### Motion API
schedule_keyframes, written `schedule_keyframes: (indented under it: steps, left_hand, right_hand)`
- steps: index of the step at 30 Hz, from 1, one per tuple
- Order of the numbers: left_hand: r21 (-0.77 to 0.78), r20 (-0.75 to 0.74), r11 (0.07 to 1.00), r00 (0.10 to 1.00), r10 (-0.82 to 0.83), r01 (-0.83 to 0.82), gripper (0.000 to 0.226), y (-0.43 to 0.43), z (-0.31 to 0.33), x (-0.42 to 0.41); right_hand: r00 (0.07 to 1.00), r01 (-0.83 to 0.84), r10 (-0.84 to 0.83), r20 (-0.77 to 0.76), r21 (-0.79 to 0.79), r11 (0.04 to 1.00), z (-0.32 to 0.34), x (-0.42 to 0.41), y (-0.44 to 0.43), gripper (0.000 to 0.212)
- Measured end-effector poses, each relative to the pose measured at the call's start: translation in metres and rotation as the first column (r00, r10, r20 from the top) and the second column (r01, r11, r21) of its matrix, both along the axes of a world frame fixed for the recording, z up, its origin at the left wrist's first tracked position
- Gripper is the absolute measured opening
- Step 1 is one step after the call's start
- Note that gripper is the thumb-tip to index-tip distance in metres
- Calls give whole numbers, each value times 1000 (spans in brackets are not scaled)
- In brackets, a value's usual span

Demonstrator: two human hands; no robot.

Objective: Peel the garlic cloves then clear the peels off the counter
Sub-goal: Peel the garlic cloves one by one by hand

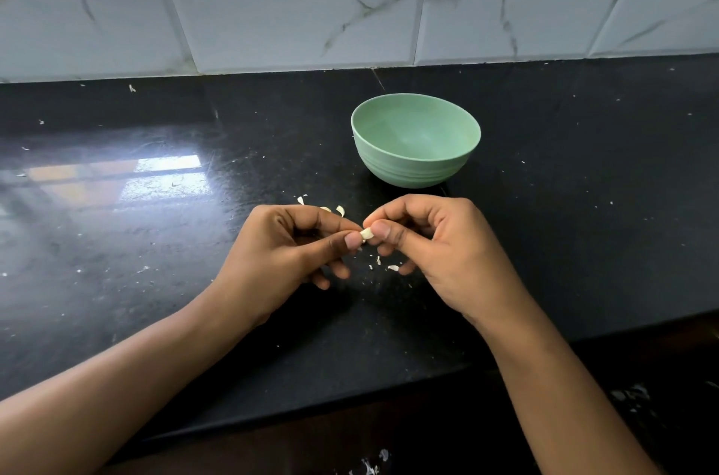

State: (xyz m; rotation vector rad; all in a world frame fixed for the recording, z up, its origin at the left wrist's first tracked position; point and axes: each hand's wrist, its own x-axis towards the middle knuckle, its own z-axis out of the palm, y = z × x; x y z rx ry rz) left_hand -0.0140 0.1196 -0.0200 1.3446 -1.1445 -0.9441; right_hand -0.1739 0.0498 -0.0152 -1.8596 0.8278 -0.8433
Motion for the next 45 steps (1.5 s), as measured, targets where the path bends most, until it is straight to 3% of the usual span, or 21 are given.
schedule_keyframes:
  steps: [5,11,14,17,23,33,45]
  left_hand:
    - [-11,-5,1000,1000,-26,26,6,0,-2,0]
    - [-63,87,998,996,-2,7,8,2,-3,0]
    - [-102,157,995,987,19,-3,11,3,-3,0]
    - [-126,165,992,985,43,-23,13,3,-4,0]
    - [-147,166,988,984,59,-34,13,3,-2,0]
    - [-115,156,993,987,38,-20,13,2,-1,-1]
    - [3,-41,1000,999,-7,7,7,1,2,-2]
  right_hand:
    - [992,-77,51,117,233,969,0,1,4,19]
    - [990,-57,14,143,302,952,2,1,6,16]
    - [995,9,-34,94,252,968,-1,2,6,17]
    - [991,136,-136,-3,88,987,-7,-1,3,12]
    - [990,6,-40,133,250,968,-3,-6,7,6]
    - [990,45,-60,129,121,992,-7,-1,11,13]
    - [993,47,-56,102,93,995,-12,-1,11,20]
